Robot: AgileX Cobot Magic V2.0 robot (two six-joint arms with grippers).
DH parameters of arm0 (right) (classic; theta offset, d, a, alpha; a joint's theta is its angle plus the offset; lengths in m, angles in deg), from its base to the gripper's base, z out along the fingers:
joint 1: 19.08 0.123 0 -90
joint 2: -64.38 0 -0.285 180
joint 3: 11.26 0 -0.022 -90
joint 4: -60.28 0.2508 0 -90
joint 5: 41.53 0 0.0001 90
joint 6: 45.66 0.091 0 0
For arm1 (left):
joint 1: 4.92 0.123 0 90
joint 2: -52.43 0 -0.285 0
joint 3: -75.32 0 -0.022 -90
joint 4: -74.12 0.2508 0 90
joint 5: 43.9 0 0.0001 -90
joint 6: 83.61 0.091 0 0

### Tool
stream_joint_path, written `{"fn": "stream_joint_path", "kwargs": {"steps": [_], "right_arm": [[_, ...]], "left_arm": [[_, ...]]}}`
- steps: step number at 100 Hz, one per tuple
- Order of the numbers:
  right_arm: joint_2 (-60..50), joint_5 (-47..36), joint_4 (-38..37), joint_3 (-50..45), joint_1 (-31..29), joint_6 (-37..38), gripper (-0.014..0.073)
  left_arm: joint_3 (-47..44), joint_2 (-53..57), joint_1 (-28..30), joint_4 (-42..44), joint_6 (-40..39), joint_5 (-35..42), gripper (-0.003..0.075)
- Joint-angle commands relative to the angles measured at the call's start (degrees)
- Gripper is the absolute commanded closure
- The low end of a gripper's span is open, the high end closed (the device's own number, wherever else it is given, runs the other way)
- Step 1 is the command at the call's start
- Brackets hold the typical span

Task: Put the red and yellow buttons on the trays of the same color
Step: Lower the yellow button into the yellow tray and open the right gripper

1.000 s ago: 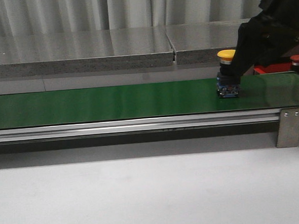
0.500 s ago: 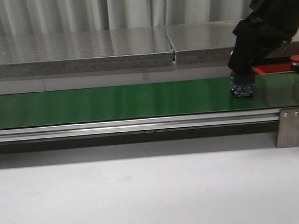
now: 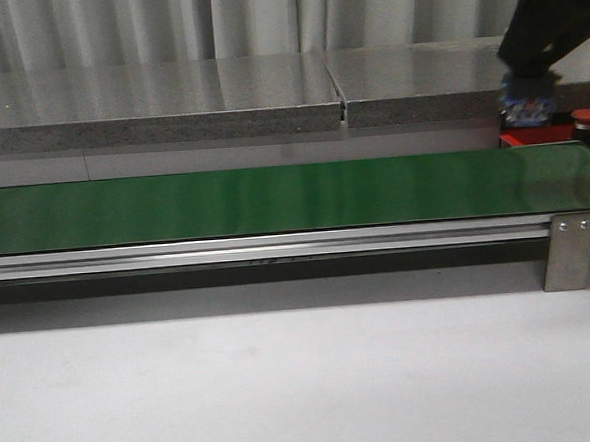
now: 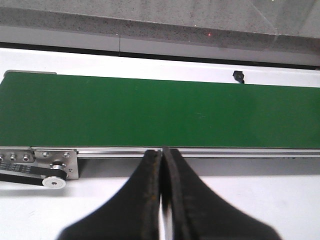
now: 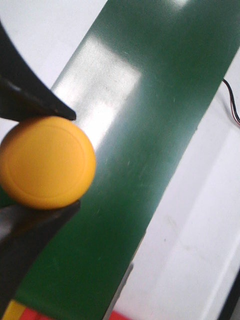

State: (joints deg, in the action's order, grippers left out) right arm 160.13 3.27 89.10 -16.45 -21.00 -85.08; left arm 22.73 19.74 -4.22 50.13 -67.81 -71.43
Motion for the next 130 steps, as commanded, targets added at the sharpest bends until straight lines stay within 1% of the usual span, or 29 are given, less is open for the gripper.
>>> {"fn": "stream_joint_path", "kwargs": {"steps": [1,8,19,38,45,57,66,75,83,90,130], "right_arm": [[-5.46,1.38,-0.87,1.37,-2.86,3.44,0.063],[-8.61,3.17,-3.56,1.02,-5.96,7.74,0.063],[-12.51,3.69,-6.33,-0.13,-10.89,12.58,0.063],[-16.95,3.22,-7.24,-3.44,-22.25,16.17,0.063],[-17.58,1.94,-7.24,-5.35,-25.88,17.72,0.063],[-17.66,-3.78,-7.24,-10.29,-29.79,19.04,0.063],[-17.66,-9.77,-7.19,-14.7,-31.06,19.04,0.063],[-17.33,-16.32,-7.19,-18.86,-31.12,19.04,0.063],[-16.45,-21.72,-7.19,-21.54,-31.12,19.04,0.063],[-15.44,-24.85,-7.19,-23.1,-31.12,19.04,0.063],[-4.4,-27.96,-7.19,-23.36,-31.12,19.04,0.063]], "left_arm": [[1.53,-0.27,-0.28,-1.38,0.04,4.0,0.0739],[1.53,-0.27,-0.28,-1.38,0.04,4.0,0.0739],[1.53,-0.27,-0.28,-1.38,0.04,4.0,0.0739],[1.53,-0.27,-0.28,-1.38,0.04,4.0,0.0739],[1.53,-0.27,-0.28,-1.38,0.04,4.0,0.0739],[1.53,-0.27,-0.28,-1.38,0.04,4.0,0.0739],[1.53,-0.27,-0.28,-1.38,0.04,4.0,0.0739],[1.53,-0.27,-0.28,-1.38,0.04,4.0,0.0739],[1.53,-0.27,-0.28,-1.38,0.04,4.0,0.0739],[1.53,-0.27,-0.28,-1.38,0.04,4.0,0.0739],[1.53,-0.27,-0.28,-1.38,0.04,4.0,0.0739]]}}
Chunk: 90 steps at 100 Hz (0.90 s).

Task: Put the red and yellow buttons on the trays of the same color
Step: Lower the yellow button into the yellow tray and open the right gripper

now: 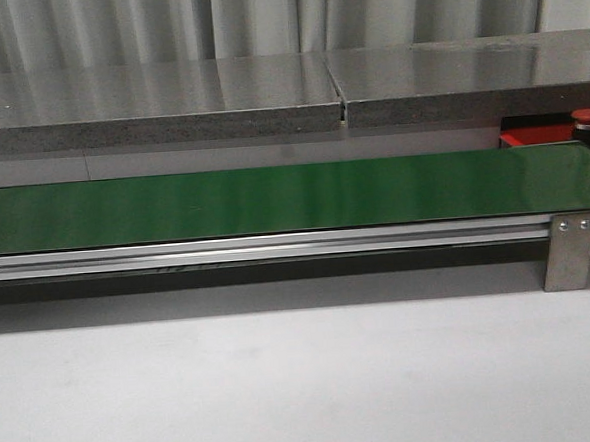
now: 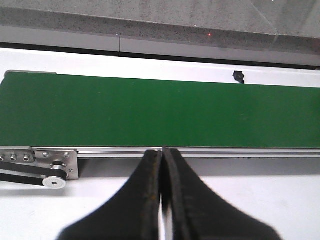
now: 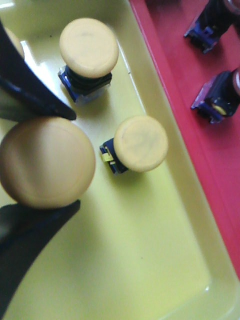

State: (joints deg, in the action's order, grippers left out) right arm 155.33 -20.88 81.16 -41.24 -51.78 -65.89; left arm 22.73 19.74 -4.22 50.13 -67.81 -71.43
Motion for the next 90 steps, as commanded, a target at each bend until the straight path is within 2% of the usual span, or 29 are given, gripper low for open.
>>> {"fn": "stream_joint_path", "kwargs": {"steps": [1,34,64,69,75,90], "right_arm": [[0.56,-3.86,0.74,1.43,-0.35,-0.15,0.063],[5.99,-5.55,0.74,1.43,-0.05,-0.15,0.063],[6.56,-5.05,0.74,1.43,-0.05,-0.15,0.062],[6.56,-4.6,0.74,1.43,-0.05,-0.15,0.0587],[6.56,-4.11,0.74,1.43,-0.05,-0.15,0.0507],[6.5,-3.42,0.74,1.5,0.0,-0.15,0.0202]], "left_arm": [[1.53,-0.27,-0.28,-1.38,0.04,4.0,0.0739],[1.53,-0.27,-0.28,-1.38,0.04,4.0,0.0739],[1.53,-0.27,-0.28,-1.38,0.04,4.0,0.0739],[1.53,-0.27,-0.28,-1.38,0.04,4.0,0.0739],[1.53,-0.27,-0.28,-1.38,0.04,4.0,0.0739],[1.53,-0.27,-0.28,-1.38,0.04,4.0,0.0739]]}}
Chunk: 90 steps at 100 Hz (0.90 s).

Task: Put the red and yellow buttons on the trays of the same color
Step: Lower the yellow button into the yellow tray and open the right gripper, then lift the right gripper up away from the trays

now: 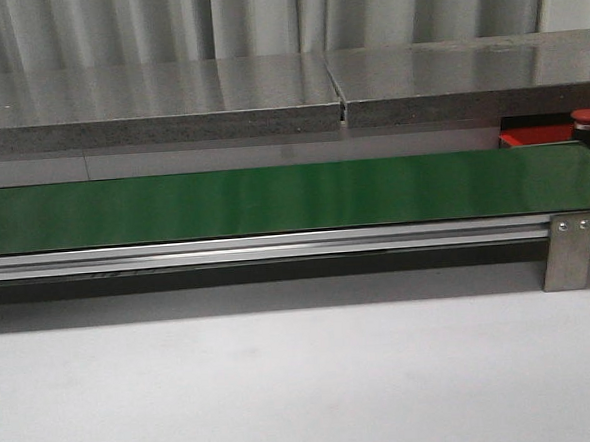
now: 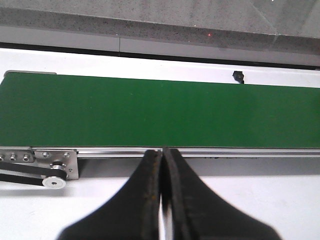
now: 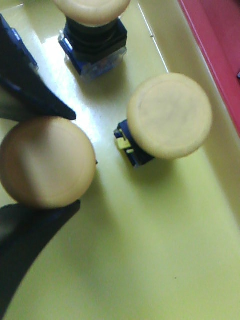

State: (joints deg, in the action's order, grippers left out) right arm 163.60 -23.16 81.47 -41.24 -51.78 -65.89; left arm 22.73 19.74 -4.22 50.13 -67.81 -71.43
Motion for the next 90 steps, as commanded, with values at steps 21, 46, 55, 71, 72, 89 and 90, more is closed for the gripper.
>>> {"fn": "stream_joint_path", "kwargs": {"steps": [21,46,55,71,72,89,90], "right_arm": [[-3.61,-1.14,1.51,1.67,0.0,-0.15,-0.0015],[-10.63,-1.98,2.09,1.67,3.35,-0.15,-0.001],[-13.85,-2.28,2.09,1.67,6.13,-0.15,-0.001],[-20.27,-2.77,2.09,1.67,13.94,-2.45,-0.001],[-20.55,-2.8,2.09,1.67,14.33,-2.76,-0.001],[-27.07,-2.17,2.03,1.67,23.37,-6.02,-0.0008],[-27.31,-2.01,2.03,1.67,23.7,-6.15,-0.0008]], "left_arm": [[1.53,-0.27,-0.28,-1.38,0.04,4.0,0.0739],[1.53,-0.27,-0.28,-1.38,0.04,4.0,0.0739],[1.53,-0.27,-0.28,-1.38,0.04,4.0,0.0739],[1.53,-0.27,-0.28,-1.38,0.04,4.0,0.0739],[1.53,-0.27,-0.28,-1.38,0.04,4.0,0.0739],[1.53,-0.27,-0.28,-1.38,0.04,4.0,0.0739],[1.53,-0.27,-0.28,-1.38,0.04,4.0,0.0739]]}}
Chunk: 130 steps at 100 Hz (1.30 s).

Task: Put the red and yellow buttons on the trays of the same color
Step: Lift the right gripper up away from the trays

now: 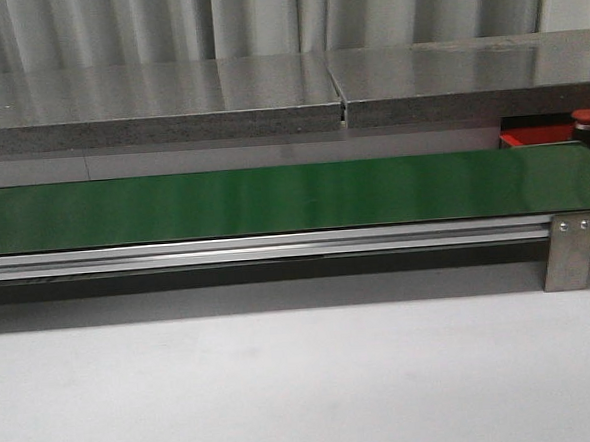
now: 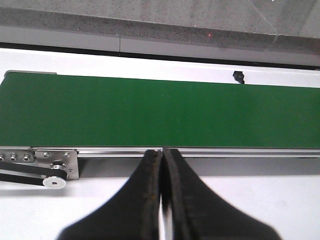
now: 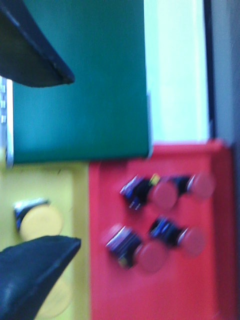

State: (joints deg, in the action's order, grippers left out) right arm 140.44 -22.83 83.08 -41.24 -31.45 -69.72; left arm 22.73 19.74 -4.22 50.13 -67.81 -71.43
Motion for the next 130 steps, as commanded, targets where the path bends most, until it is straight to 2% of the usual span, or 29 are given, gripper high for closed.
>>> {"fn": "stream_joint_path", "kwargs": {"steps": [1,14,24,31,43,63,98,130], "right_arm": [[-4.39,-2.22,0.42,1.67,4.01,-2.52,-0.0008],[-8.56,0.36,0.42,1.6,8.49,-4.08,-0.0006],[-11.53,2.91,0.42,1.6,10.81,-5.25,0.0051],[-13.8,4.76,0.42,1.47,12.32,-6.59,0.0141],[-17.47,8.04,0.42,1.41,14.57,-8.13,0.0342],[-22.52,11.06,0.42,1.41,15.0,-8.39,0.0665],[-29.24,13.54,0.61,0.97,15.0,-8.39,0.0654],[-39.17,7.37,5.0,-11.4,15.0,-8.34,0.0654]], "left_arm": [[1.53,-0.27,-0.28,-1.38,0.04,4.0,0.0739],[1.53,-0.27,-0.28,-1.38,0.04,4.0,0.0739],[1.53,-0.27,-0.28,-1.38,0.04,4.0,0.0739],[1.53,-0.27,-0.28,-1.38,0.04,4.0,0.0739],[1.53,-0.27,-0.28,-1.38,0.04,4.0,0.0739],[1.53,-0.27,-0.28,-1.38,0.04,4.0,0.0739],[1.53,-0.27,-0.28,-1.38,0.04,4.0,0.0739],[1.53,-0.27,-0.28,-1.38,0.04,4.0,0.0739]]}}
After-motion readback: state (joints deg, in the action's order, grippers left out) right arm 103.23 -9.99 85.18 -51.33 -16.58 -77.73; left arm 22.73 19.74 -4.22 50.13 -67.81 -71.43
